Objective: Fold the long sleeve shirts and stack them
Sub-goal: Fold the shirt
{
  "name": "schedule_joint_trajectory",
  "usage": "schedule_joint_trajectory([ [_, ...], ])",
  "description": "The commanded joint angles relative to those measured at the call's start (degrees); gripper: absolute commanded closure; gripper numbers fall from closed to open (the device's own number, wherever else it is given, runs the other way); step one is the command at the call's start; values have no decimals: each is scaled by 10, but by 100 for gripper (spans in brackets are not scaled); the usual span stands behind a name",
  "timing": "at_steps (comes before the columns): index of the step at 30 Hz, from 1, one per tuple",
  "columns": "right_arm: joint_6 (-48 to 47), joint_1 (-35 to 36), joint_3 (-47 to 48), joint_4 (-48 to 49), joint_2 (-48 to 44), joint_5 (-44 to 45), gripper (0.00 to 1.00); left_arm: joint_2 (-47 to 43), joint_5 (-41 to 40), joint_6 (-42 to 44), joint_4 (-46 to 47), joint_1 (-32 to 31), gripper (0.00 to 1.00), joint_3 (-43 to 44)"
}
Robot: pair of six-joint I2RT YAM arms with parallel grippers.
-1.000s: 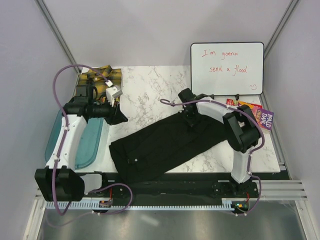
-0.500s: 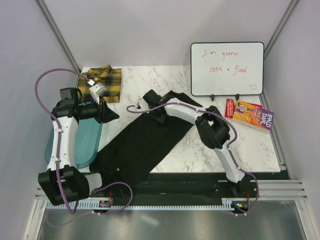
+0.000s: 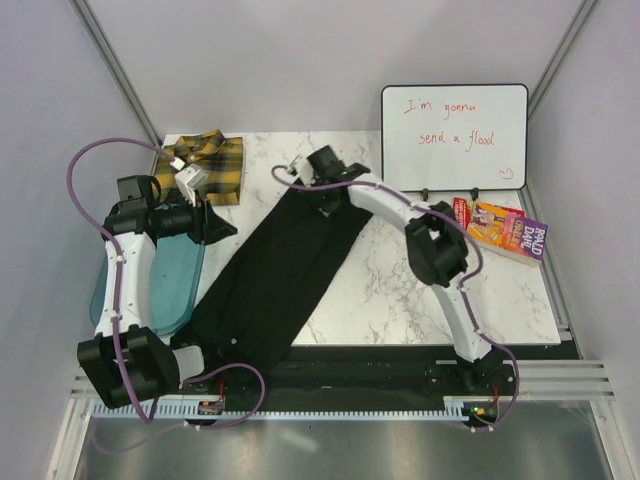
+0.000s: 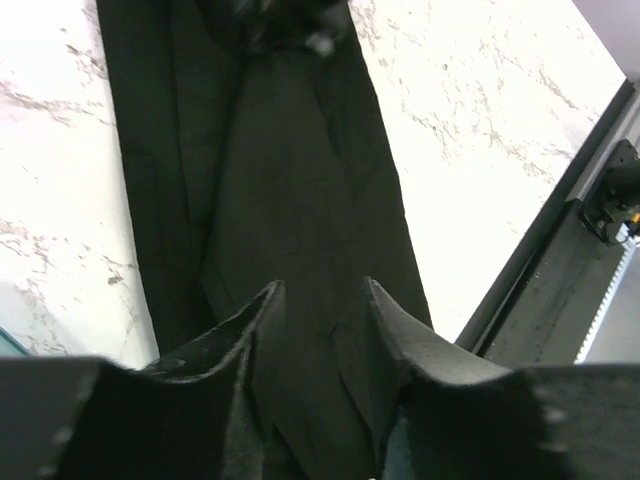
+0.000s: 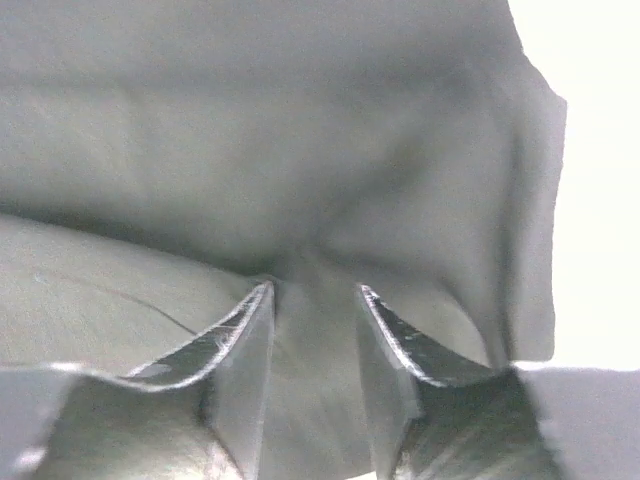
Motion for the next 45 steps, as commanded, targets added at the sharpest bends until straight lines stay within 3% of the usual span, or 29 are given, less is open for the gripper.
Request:
schedule_joint_trajectory([
  [1,88,-42,-99,35,-202,-135,52,-42,21,-43,87,1,53,-8],
  [6,103,-45,-189,22,-231,-132,58,-58,-83,-157,203,3,44,7],
  [7,106,-46,-201,17,-221,-129,61,-55,-90,-151,195,4,31,28],
  [8,108,-47,-205,13,-215,-129,63,-54,-94,-132,180,5,7,39],
  [10,108,-50,-215,4,-192,-128,67,-58,-80,-116,175,5,1,46],
  [18,78,-57,-178,3,-90,-68,75,-65,-61,-96,154,5,1,31],
  [24,35,-67,-104,28,-7,29,79,-73,-62,-97,152,6,4,-6],
  [29,2,-99,97,60,97,117,80,-38,-94,-52,139,-3,16,-40],
  [32,2,-114,169,77,112,82,78,23,-147,-46,136,-41,23,-51],
  [39,27,-114,-28,193,-47,-6,76,172,-269,-149,245,-138,34,-22],
  [45,70,-114,-37,197,-53,-73,77,274,-326,-177,294,-197,36,27],
])
